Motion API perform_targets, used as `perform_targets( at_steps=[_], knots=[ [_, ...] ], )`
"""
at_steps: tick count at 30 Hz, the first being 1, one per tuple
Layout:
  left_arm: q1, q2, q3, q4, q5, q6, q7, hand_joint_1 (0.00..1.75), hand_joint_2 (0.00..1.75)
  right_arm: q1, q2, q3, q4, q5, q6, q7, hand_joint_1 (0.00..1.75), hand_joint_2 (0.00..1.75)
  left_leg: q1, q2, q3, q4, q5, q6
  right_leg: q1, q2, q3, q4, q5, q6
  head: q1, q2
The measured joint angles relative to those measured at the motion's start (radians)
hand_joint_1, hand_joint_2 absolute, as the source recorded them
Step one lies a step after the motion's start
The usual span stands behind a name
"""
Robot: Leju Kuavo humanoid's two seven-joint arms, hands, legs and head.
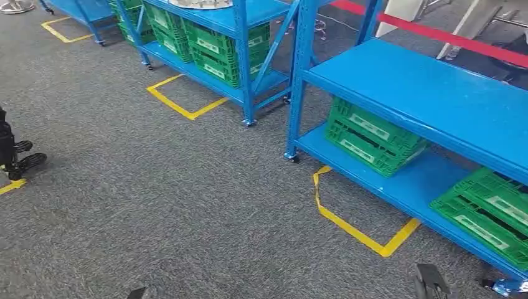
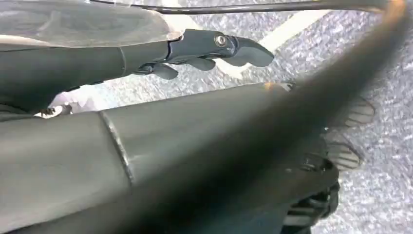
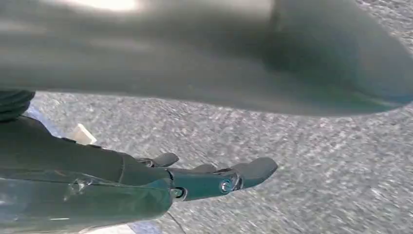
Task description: Take the parts from the cabinet and place them on the table.
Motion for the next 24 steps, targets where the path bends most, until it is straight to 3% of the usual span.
perform_targets(
  at_steps=[1, 2, 4, 5, 6, 7, 8, 9, 10, 11, 12, 13, 15, 16, 17, 18, 20, 21, 22, 24],
  knots=[
    [-0.001, 0.000, 0.000, 0.000, 0.000, 0.000, 0.000, 0.00, 0.00, 0.002, 0.000, 0.000, 0.000, -0.003, -0.001, 0.000, 0.00, 0.00, 0.003, 0.015, 0.004, -0.007, 0.003, 0.004, -0.004, -0.034, -0.006, 0.020, -0.015, 0.002, 0.002, 0.000],
    [0.000, 0.000, 0.000, 0.000, 0.000, 0.000, -0.002, 0.00, 0.00, 0.000, 0.000, 0.000, 0.000, -0.004, -0.002, 0.000, 0.00, 0.00, 0.002, 0.020, 0.004, -0.008, 0.003, 0.011, -0.002, -0.067, -0.028, 0.069, -0.051, 0.004, 0.012, 0.000],
    [0.003, 0.000, 0.000, 0.000, 0.000, 0.000, -0.003, 0.00, 0.00, -0.003, -0.001, 0.000, 0.000, -0.005, -0.005, -0.002, 0.00, 0.00, 0.001, 0.041, 0.005, -0.008, 0.001, 0.013, -0.005, -0.085, -0.106, 0.243, -0.135, 0.013, 0.031, 0.000],
    [0.004, 0.000, 0.000, 0.000, 0.000, 0.000, -0.003, 0.00, 0.00, -0.002, -0.001, 0.000, 0.000, -0.006, -0.005, -0.002, 0.00, 0.00, 0.001, 0.050, 0.005, -0.007, 0.001, 0.013, -0.006, -0.087, -0.137, 0.314, -0.159, 0.017, 0.033, 0.000],
    [0.004, 0.000, 0.000, 0.000, 0.000, 0.000, -0.003, 0.00, 0.00, 0.001, -0.001, 0.000, 0.000, -0.006, -0.005, -0.002, 0.00, 0.00, 0.001, 0.058, 0.005, -0.007, 0.000, 0.013, -0.009, -0.088, -0.149, 0.343, -0.159, 0.020, 0.038, 0.000],
    [0.004, -0.001, 0.000, 0.000, 0.000, 0.000, -0.003, 0.00, 0.00, 0.004, -0.001, 0.000, 0.000, -0.006, -0.005, -0.002, 0.00, 0.00, 0.001, 0.066, 0.007, -0.006, -0.001, 0.011, -0.013, -0.090, -0.134, 0.314, -0.132, 0.023, 0.042, 0.000],
    [0.004, -0.002, 0.000, 0.000, 0.000, 0.000, -0.003, 0.00, 0.00, 0.004, -0.002, 0.000, 0.000, -0.006, -0.005, -0.002, 0.00, 0.00, 0.002, 0.074, 0.009, -0.005, -0.004, 0.008, -0.014, -0.095, -0.095, 0.242, -0.089, 0.024, 0.046, 0.000],
    [0.003, -0.002, 0.000, 0.000, 0.000, -0.001, -0.003, 0.00, 0.00, 0.003, -0.002, 0.000, 0.000, -0.006, -0.006, -0.002, 0.00, 0.00, 0.003, 0.081, 0.013, -0.003, -0.007, 0.004, -0.015, -0.106, -0.045, 0.145, -0.042, 0.024, 0.051, 0.000],
    [0.003, -0.002, 0.000, 0.000, 0.000, -0.001, -0.003, 0.00, 0.00, 0.001, -0.002, 0.000, 0.000, -0.006, -0.006, -0.002, 0.00, 0.00, 0.003, 0.090, 0.018, -0.002, -0.011, -0.002, -0.014, -0.133, 0.007, 0.045, -0.004, 0.023, 0.058, 0.000],
    [0.003, -0.001, 0.000, 0.000, 0.000, -0.001, -0.003, 0.00, 0.00, -0.002, -0.002, 0.000, 0.000, -0.007, -0.006, -0.002, 0.00, 0.00, -0.006, 0.095, 0.018, 0.000, -0.014, -0.007, -0.004, -0.173, 0.021, 0.014, -0.025, 0.022, 0.067, 0.000],
    [0.002, -0.001, 0.000, 0.000, 0.000, -0.001, -0.003, 0.00, 0.00, -0.005, -0.002, 0.000, 0.000, -0.008, -0.007, -0.002, 0.00, 0.00, -0.009, 0.100, 0.015, 0.007, -0.015, -0.011, -0.002, -0.166, 0.024, 0.006, -0.022, 0.008, 0.071, 0.000],
    [0.001, -0.001, 0.000, 0.000, 0.000, -0.001, -0.003, 0.00, 0.00, -0.003, -0.002, 0.000, 0.000, -0.009, -0.007, -0.002, 0.00, 0.00, -0.010, 0.111, 0.014, 0.006, -0.013, -0.014, -0.003, -0.156, 0.020, 0.009, -0.022, 0.002, 0.060, 0.000],
    [0.001, -0.001, 0.000, 0.000, 0.000, -0.001, -0.003, 0.00, 0.00, 0.002, -0.002, 0.000, 0.002, -0.010, -0.008, -0.002, 0.00, 0.00, -0.010, 0.129, 0.016, 0.005, -0.013, -0.022, -0.002, -0.138, 0.017, 0.010, -0.018, -0.009, 0.053, 0.000],
    [0.000, -0.001, 0.000, 0.000, 0.000, -0.001, -0.003, 0.00, 0.00, 0.002, -0.002, 0.000, 0.002, -0.010, -0.010, -0.002, 0.00, 0.00, -0.005, 0.111, 0.013, 0.016, -0.027, -0.031, -0.008, -0.130, 0.019, 0.004, -0.012, -0.020, 0.054, 0.000],
    [0.000, -0.001, 0.000, 0.000, 0.000, -0.001, -0.003, 0.00, 0.00, -0.001, -0.002, 0.000, 0.002, -0.010, -0.012, -0.002, 0.00, 0.00, -0.004, 0.074, -0.005, 0.058, -0.060, -0.035, -0.008, -0.121, 0.016, 0.003, -0.009, -0.025, 0.046, 0.000],
    [0.001, -0.002, 0.000, 0.000, 0.000, -0.001, -0.003, 0.00, 0.00, -0.005, -0.002, 0.000, 0.002, -0.010, -0.015, -0.002, 0.00, 0.00, -0.002, 0.052, -0.040, 0.133, -0.102, -0.036, -0.007, -0.114, 0.012, 0.003, -0.006, -0.031, 0.038, 0.000],
    [0.003, -0.002, 0.000, 0.000, 0.000, -0.001, -0.003, 0.00, 0.00, -0.006, -0.002, 0.000, 0.002, -0.013, -0.018, -0.003, 0.00, 0.00, -0.001, 0.038, -0.125, 0.306, -0.173, -0.038, -0.005, -0.094, 0.005, 0.004, -0.003, -0.035, 0.023, 0.000],
    [0.004, -0.002, 0.000, 0.000, 0.000, -0.001, -0.002, 0.00, 0.00, -0.003, -0.002, 0.000, 0.002, -0.014, -0.019, -0.003, 0.00, 0.00, -0.002, 0.037, -0.151, 0.355, -0.180, -0.038, -0.004, -0.083, 0.004, 0.004, -0.002, -0.037, 0.019, 0.000],
    [0.005, -0.002, 0.000, 0.000, 0.000, -0.001, -0.002, 0.00, 0.00, 0.000, -0.002, 0.000, 0.002, -0.016, -0.019, -0.003, 0.00, 0.00, -0.002, 0.037, -0.150, 0.347, -0.161, -0.036, -0.003, -0.073, 0.004, 0.004, -0.001, -0.037, 0.015, 0.000],
    [0.004, -0.002, 0.000, 0.000, 0.000, -0.001, -0.001, 0.00, 0.00, 0.000, -0.002, 0.000, 0.003, -0.017, -0.021, -0.003, 0.00, 0.00, -0.002, 0.029, -0.081, 0.199, -0.069, -0.024, -0.002, -0.049, 0.007, 0.004, 0.000, -0.035, 0.008, 0.000]
  ],
)
